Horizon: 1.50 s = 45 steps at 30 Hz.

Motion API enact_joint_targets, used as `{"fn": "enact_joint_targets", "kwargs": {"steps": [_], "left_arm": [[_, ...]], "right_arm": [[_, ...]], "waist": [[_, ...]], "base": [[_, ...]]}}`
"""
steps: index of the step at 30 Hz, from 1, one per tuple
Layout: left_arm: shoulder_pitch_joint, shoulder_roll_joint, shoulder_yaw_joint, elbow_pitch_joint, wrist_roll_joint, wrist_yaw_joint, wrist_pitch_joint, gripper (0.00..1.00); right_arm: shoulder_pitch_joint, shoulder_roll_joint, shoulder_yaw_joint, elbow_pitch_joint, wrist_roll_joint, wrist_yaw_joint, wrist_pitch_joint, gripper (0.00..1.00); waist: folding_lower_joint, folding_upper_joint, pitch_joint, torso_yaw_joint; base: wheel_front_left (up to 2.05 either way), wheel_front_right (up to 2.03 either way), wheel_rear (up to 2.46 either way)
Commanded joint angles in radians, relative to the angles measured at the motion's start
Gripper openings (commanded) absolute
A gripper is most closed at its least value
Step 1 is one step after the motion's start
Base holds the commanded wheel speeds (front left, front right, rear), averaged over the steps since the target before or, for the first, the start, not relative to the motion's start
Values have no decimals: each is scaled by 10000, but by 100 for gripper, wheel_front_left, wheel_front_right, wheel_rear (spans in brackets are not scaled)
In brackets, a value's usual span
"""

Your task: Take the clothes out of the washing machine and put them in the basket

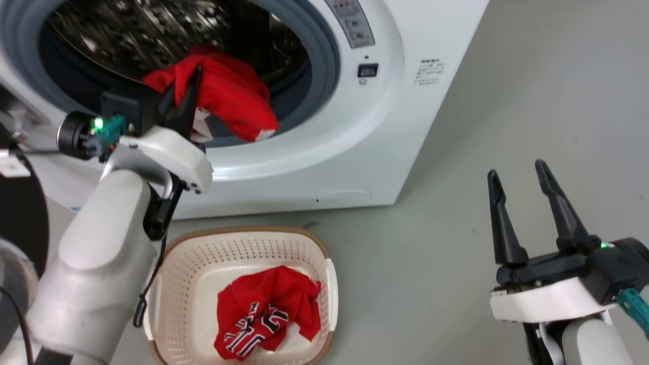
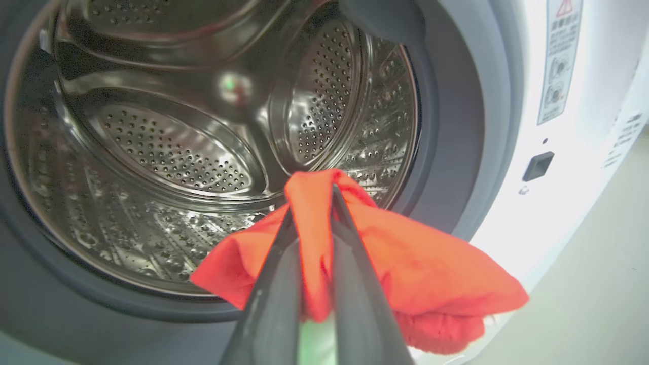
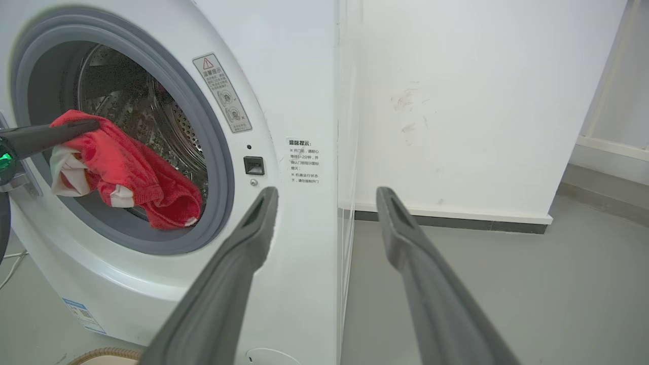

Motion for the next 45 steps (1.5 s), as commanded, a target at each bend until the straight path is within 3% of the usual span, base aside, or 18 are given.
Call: {"fn": "enact_joint_targets", "kwargs": {"steps": [1, 16, 26, 35, 45], "left_arm": [[349, 120, 71, -508, 34, 146, -70, 0], [2630, 1270, 364, -6264, 87, 1553, 955, 0], [3326, 1849, 525, -8806, 301, 2237, 1676, 0], [4130, 2067, 319, -9712, 336, 2515, 2002, 0], [5427, 1984, -184, -9196, -11, 2421, 1759, 0]], "right_arm": [[180, 12, 5, 34, -73, -7, -20, 100], [879, 12, 7, 71, -125, -7, -20, 100], [1128, 12, 8, 79, -116, -7, -20, 100], [1109, 12, 17, 48, -130, -7, -20, 100], [751, 12, -42, -81, -203, -7, -20, 100]], "waist": [[2, -1, -397, 194], [2, -1, -1466, 515], [2, -1, -1735, 648], [2, -1, -1751, 789], [2, -1, -1135, 909]], "base": [[0, 0, 0], [0, 0, 0], [0, 0, 0], [0, 0, 0], [0, 0, 0]]}}
